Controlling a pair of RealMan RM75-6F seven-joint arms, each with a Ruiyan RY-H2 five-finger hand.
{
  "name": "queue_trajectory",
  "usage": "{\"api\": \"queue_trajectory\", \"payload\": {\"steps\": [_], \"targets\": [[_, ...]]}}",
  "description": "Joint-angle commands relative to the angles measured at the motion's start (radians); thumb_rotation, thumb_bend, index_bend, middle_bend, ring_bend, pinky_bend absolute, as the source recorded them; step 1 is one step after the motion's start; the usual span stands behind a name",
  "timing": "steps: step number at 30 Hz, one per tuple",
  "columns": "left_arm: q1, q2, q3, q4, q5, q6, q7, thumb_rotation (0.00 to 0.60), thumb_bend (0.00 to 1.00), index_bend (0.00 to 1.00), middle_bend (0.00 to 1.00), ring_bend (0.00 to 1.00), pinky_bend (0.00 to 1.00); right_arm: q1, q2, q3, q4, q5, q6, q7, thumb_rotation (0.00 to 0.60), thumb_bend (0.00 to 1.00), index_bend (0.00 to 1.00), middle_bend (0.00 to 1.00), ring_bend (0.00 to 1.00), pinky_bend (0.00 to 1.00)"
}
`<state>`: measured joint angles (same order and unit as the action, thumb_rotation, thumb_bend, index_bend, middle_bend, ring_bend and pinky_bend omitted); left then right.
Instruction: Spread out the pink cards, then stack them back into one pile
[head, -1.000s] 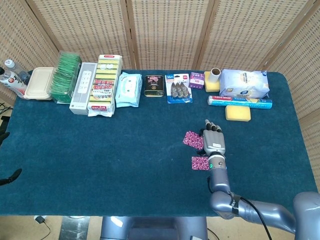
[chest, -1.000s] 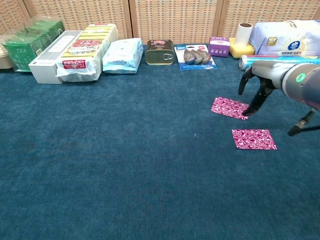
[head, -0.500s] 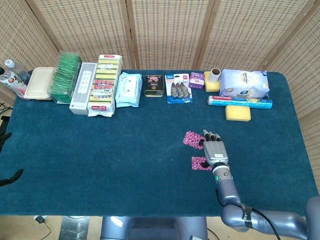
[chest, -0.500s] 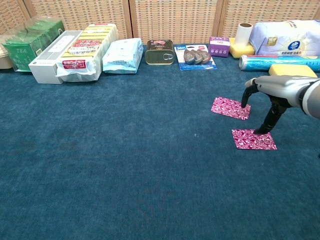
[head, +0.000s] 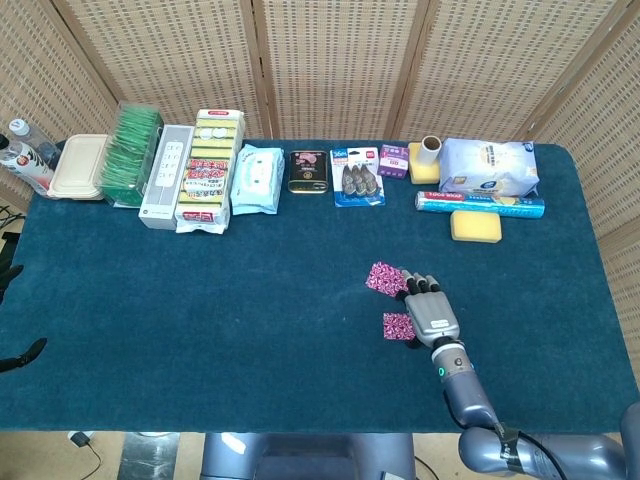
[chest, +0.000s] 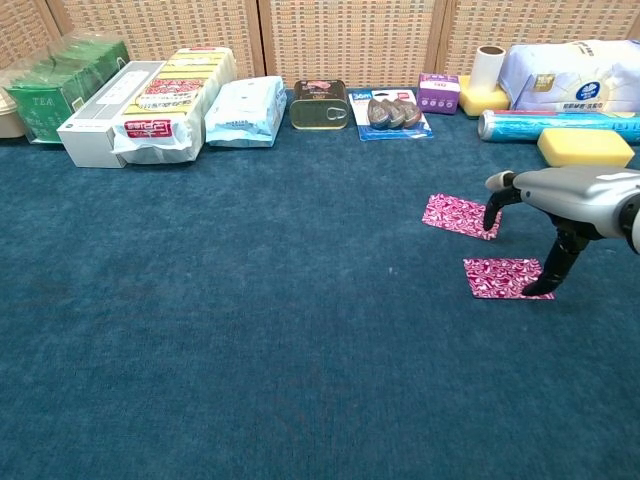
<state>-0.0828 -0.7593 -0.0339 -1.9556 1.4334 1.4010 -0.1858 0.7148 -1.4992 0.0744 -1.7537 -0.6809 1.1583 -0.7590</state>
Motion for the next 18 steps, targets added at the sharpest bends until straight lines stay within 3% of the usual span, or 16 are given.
{"api": "queue_trajectory", "payload": {"steps": [1,18], "targets": [[0.001,0.0,0.0,0.0,-0.002,0.002,0.001,0.6,0.24,0.0,0.0,0.0,0.06,-0.003,-0.009,-0.009,0.009,-0.015,0.004,-0.001,0.6,0.19,0.25,0.0,0.0,0.0],[0.0,-0.003,0.0,-0.002,-0.004,-0.001,0.009,0.6,0.24,0.0,0.0,0.0,0.06,-0.029,-0.045,-0.029,0.065,-0.071,-0.009,0.039,0.6,0.19,0.3,0.0,0.0,0.0]]}}
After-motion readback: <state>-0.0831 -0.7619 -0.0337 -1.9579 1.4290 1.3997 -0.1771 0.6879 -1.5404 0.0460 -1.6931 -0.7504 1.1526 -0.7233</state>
